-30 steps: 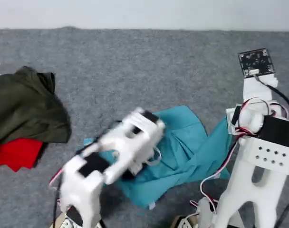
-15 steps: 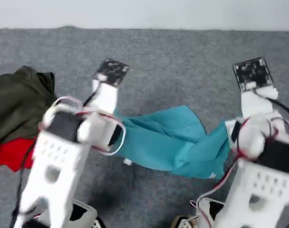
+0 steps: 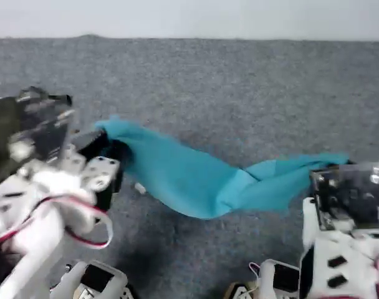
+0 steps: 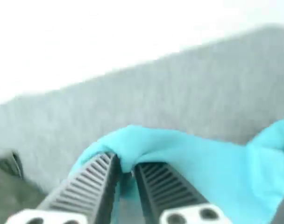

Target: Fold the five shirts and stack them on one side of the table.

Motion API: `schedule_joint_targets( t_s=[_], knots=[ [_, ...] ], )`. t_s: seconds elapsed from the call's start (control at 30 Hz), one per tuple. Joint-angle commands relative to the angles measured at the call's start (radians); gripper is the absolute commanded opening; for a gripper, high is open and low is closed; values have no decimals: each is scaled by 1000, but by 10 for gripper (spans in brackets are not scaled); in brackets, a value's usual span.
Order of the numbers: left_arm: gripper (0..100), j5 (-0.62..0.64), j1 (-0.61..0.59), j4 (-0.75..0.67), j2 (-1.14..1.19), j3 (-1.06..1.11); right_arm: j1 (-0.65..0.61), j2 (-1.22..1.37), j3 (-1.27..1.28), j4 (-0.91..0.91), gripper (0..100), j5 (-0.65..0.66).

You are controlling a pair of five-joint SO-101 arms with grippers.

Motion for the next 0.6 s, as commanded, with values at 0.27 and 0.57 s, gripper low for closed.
schedule_joint_targets(
  t_s=[0.27, 0.57],
  knots=[
    [14, -6, 5, 20, 91, -308, 168, 289, -511, 36, 9, -207],
    [15, 72, 189, 21, 98, -254, 216, 332, -598, 36, 9, -233]
  ],
)
